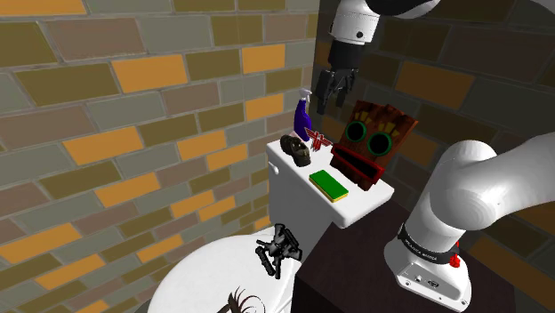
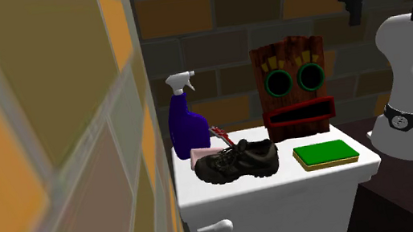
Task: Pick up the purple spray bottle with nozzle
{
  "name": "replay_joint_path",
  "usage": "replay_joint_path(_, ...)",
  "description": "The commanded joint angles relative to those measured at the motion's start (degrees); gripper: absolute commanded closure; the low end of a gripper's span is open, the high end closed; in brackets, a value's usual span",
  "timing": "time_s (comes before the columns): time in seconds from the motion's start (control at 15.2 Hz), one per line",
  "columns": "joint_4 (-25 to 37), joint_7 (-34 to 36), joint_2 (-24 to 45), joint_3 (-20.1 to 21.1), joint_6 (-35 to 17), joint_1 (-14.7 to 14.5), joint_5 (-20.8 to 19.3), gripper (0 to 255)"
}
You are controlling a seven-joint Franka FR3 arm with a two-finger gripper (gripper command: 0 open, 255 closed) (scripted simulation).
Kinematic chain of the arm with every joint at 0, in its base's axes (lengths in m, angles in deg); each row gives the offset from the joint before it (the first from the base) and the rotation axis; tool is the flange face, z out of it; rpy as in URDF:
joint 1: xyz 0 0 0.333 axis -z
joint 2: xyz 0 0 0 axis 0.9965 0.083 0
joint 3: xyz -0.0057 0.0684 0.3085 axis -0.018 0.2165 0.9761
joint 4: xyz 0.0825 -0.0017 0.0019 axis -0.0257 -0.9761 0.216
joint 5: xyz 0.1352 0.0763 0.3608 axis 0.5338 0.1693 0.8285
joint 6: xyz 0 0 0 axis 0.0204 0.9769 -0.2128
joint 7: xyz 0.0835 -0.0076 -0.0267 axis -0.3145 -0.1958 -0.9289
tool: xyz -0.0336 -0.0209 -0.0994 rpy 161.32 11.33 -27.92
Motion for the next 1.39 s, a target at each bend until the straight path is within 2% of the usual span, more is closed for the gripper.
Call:
replay_joint_path(0.0,0.0,0.0,0.0,0.0,0.0,0.0,0.0,0)
replay_joint_path(0.66,-3.9,-6.6,11.3,-6.1,-19.5,4.1,-4.6,0)
replay_joint_path(0.99,-2.9,-10.0,19.4,-9.5,-28.9,5.5,-5.4,0)
replay_joint_path(1.32,0.0,-13.9,28.5,-13.1,-37.4,6.1,-4.6,0)
